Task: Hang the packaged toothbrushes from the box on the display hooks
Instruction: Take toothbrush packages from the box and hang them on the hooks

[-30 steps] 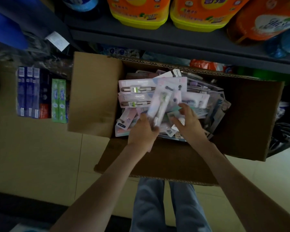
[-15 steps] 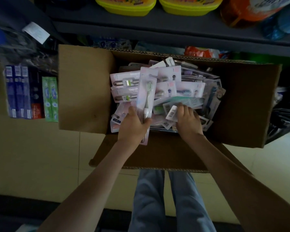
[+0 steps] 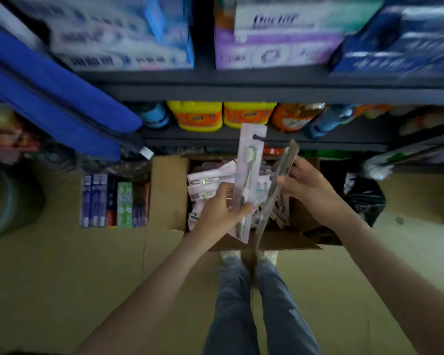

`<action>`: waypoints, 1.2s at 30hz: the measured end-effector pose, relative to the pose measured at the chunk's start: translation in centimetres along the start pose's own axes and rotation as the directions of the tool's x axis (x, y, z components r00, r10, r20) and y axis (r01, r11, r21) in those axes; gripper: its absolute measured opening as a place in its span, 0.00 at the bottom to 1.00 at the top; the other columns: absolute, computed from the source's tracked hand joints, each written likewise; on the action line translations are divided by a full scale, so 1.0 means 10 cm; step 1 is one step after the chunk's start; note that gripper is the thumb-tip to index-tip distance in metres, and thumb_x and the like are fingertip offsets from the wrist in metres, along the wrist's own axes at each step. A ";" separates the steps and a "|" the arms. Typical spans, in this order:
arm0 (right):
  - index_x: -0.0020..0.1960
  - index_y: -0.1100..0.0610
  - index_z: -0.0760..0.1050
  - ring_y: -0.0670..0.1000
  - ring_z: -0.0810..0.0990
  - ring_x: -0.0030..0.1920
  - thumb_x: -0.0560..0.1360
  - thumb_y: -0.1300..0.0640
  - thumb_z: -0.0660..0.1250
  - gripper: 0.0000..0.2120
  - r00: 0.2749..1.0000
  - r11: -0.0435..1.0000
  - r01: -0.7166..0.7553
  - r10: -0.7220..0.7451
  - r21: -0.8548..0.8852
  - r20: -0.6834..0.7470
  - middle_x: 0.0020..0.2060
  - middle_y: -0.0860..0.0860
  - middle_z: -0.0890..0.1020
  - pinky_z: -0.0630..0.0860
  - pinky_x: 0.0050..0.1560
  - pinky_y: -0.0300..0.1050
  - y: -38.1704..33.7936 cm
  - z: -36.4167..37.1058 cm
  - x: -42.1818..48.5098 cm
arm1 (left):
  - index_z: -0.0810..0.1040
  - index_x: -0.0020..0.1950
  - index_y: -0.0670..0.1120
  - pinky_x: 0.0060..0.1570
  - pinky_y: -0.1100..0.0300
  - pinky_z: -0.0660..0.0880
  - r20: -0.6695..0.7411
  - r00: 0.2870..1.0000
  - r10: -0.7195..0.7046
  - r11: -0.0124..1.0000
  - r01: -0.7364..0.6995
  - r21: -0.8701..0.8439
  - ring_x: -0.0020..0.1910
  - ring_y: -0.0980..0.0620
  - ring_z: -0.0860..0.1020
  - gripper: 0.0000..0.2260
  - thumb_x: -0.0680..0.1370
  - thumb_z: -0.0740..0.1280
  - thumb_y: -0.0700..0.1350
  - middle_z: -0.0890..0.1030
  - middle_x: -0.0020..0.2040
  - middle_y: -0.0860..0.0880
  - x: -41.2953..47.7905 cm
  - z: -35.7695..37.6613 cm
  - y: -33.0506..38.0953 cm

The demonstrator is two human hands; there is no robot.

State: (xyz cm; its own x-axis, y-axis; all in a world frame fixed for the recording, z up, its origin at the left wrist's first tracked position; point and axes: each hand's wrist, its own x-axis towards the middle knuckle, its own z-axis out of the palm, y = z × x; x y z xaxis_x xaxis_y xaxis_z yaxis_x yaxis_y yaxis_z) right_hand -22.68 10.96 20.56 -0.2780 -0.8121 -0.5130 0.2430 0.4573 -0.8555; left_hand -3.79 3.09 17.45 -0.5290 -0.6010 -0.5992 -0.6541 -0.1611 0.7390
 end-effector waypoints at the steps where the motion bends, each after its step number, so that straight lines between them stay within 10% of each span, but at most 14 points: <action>1: 0.65 0.55 0.70 0.51 0.81 0.55 0.74 0.59 0.68 0.20 1.000 0.998 0.025 -0.026 0.059 0.014 0.55 0.54 0.80 0.79 0.55 0.48 -0.17 -0.01 -0.11 | 0.70 0.61 0.51 0.50 0.61 0.76 0.017 1.000 0.019 0.999 -0.018 -0.050 0.53 0.56 0.77 0.19 0.74 0.72 0.52 0.77 0.54 0.56 -0.08 -0.04 0.19; 8: 0.62 0.58 0.71 0.60 0.73 0.58 0.69 0.54 0.76 0.25 0.959 0.891 0.274 -0.280 0.362 -0.039 0.54 0.61 0.72 0.73 0.62 0.59 -1.15 -0.08 -0.72 | 0.71 0.51 0.56 0.50 0.56 0.78 -0.101 0.986 0.129 0.964 -0.149 -0.221 0.50 0.56 0.79 0.09 0.76 0.71 0.51 0.78 0.52 0.53 -0.52 -0.42 1.12; 17: 0.66 0.65 0.67 0.41 0.81 0.45 0.72 0.67 0.70 0.24 0.779 0.798 0.603 -0.582 0.020 -0.233 0.52 0.54 0.79 0.76 0.39 0.31 -1.99 0.08 -1.35 | 0.76 0.47 0.48 0.38 0.59 0.78 -0.186 0.980 0.073 0.857 -0.157 -0.492 0.44 0.51 0.80 0.04 0.78 0.68 0.47 0.81 0.46 0.46 -0.94 -0.76 1.88; 20: 0.62 0.55 0.67 0.40 0.81 0.52 0.73 0.71 0.67 0.22 0.706 0.737 0.672 -0.667 -0.071 -0.240 0.53 0.49 0.79 0.76 0.49 0.32 -2.12 0.10 -1.42 | 0.78 0.51 0.44 0.37 0.57 0.78 -0.123 0.988 0.095 0.816 -0.148 -0.560 0.43 0.49 0.81 0.06 0.79 0.67 0.46 0.80 0.44 0.46 -1.05 -0.83 2.09; 30: 0.56 0.53 0.61 0.42 0.73 0.64 0.66 0.60 0.77 0.28 0.578 0.540 0.795 -0.812 -0.274 0.077 0.62 0.57 0.69 0.74 0.59 0.36 -2.06 0.02 -1.34 | 0.77 0.55 0.42 0.45 0.51 0.80 -0.047 0.975 0.217 0.480 -0.149 -0.864 0.47 0.45 0.83 0.06 0.79 0.65 0.42 0.84 0.42 0.43 -1.24 -0.76 2.54; 36: 0.66 0.50 0.67 0.45 0.66 0.71 0.72 0.67 0.70 0.27 0.516 0.314 0.811 -0.782 -0.494 0.350 0.67 0.35 0.67 0.65 0.68 0.37 -2.15 -0.27 -1.34 | 0.79 0.50 0.43 0.39 0.56 0.79 -0.159 0.943 0.293 0.514 -0.296 -0.805 0.41 0.51 0.81 0.05 0.80 0.63 0.41 0.83 0.41 0.46 -1.23 -0.79 2.59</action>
State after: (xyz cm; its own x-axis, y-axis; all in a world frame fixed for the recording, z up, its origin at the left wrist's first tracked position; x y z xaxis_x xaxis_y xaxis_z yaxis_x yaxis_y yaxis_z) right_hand -26.65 12.98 45.60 -0.0085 -0.9034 0.4288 -0.6081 -0.3358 -0.7194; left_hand -9.99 0.12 46.36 -0.6042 -0.7385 -0.2993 0.2556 -0.5354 0.8050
